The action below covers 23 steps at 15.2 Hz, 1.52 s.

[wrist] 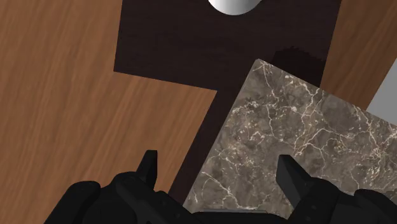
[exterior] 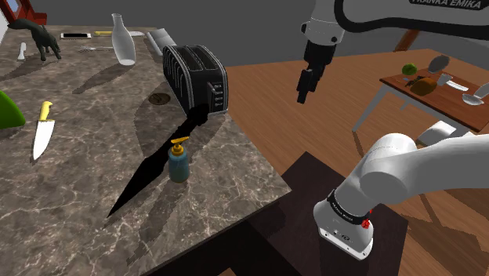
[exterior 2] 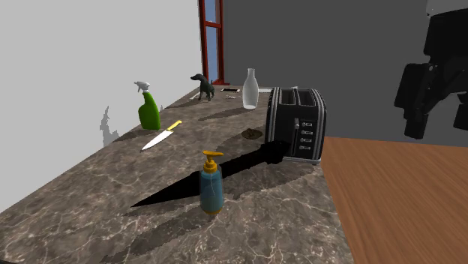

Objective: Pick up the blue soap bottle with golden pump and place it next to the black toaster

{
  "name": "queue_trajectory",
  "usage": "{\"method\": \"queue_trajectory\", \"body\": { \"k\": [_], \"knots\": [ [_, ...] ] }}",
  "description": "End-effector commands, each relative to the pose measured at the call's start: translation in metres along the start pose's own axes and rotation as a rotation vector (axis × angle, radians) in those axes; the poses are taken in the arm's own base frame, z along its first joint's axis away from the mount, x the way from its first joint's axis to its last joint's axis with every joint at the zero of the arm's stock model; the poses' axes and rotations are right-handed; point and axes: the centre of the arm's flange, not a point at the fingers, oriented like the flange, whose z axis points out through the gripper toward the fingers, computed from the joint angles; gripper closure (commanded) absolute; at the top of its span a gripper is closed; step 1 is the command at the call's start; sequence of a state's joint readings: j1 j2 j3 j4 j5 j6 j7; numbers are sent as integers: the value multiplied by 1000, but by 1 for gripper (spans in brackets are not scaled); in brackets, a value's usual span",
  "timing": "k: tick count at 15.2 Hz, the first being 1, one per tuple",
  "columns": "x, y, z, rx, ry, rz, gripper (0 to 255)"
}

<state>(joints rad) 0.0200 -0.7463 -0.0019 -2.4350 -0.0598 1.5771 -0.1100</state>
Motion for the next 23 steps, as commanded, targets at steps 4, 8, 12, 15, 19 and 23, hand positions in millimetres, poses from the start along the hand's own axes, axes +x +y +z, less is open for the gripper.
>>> {"method": "queue_trajectory", "body": {
  "k": [4, 8, 12, 15, 19, 23],
  "knots": [
    [10, -29, 17, 14, 44, 3, 0],
    [26, -68, 39, 33, 102, 6, 0],
    [42, -108, 59, 52, 160, 10, 0],
    [56, -138, 73, 66, 204, 12, 0],
    [74, -177, 89, 85, 262, 16, 0],
    [94, -218, 104, 104, 321, 20, 0]
  ]
}}
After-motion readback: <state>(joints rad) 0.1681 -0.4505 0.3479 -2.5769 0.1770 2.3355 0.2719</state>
